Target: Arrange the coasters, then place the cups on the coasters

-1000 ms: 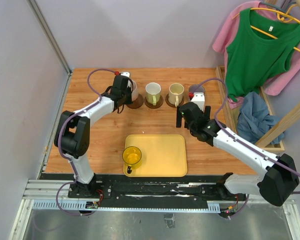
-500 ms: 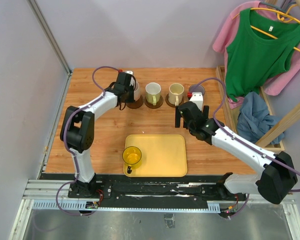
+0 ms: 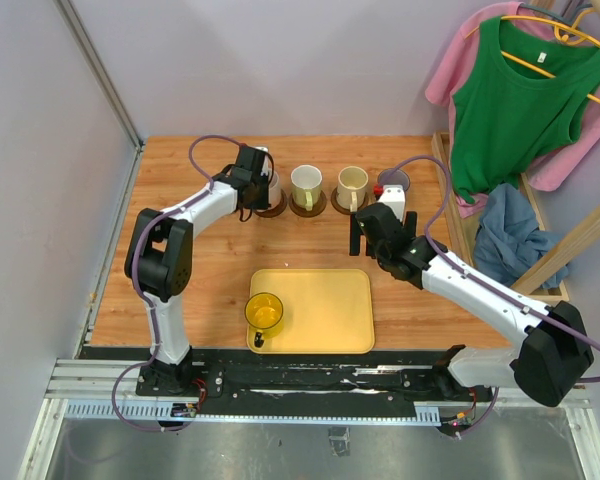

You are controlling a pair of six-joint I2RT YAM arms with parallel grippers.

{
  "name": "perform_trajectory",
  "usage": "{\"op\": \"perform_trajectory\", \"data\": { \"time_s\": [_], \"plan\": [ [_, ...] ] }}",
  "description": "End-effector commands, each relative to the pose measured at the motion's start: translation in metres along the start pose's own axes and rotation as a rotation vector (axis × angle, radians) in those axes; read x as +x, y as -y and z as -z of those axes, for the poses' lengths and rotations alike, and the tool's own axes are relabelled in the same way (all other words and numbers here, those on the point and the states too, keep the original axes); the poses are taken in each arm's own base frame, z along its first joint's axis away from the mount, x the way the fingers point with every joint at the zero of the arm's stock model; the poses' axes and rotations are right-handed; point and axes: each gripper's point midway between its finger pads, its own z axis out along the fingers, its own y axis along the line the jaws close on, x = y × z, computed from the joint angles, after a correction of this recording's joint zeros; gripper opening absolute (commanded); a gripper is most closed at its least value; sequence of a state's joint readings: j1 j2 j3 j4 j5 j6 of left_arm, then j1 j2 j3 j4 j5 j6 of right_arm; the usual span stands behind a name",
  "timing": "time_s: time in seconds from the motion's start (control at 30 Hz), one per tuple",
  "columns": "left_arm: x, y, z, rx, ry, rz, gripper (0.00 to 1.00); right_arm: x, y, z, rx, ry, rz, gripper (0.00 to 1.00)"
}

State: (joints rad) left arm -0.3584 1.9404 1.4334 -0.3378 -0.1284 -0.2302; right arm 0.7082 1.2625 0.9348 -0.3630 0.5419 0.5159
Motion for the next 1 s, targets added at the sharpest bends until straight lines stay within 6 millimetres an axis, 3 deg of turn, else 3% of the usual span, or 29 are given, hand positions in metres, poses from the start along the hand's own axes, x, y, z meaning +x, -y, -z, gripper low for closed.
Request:
{"op": "perform_trajectory", "data": {
  "time_s": [0.0,0.33,0.47,0.8,0.97],
  "plan": [
    [-0.034,0.011,0.005,0.041,0.091,0.016,0.01,-0.012,-0.001,0.000,-0.005,0.024,-0.033,0.98],
    [-0.027,0.013,0.001,0.053,0.061,0.013,0.26,-0.010,-0.003,0.000,-0.012,0.017,-0.038,0.98],
    [-0.025,0.014,0.000,0.052,0.058,0.015,0.43,-0.008,-0.002,-0.001,-0.012,0.013,-0.039,0.98],
    [-0.021,0.016,0.003,0.053,0.051,0.012,0.45,-0.008,-0.004,-0.001,-0.017,0.009,-0.043,0.98],
    [-0.016,0.012,0.007,0.038,0.048,0.011,0.36,-0.006,-0.004,-0.001,-0.019,0.005,-0.047,0.98]
  ]
}}
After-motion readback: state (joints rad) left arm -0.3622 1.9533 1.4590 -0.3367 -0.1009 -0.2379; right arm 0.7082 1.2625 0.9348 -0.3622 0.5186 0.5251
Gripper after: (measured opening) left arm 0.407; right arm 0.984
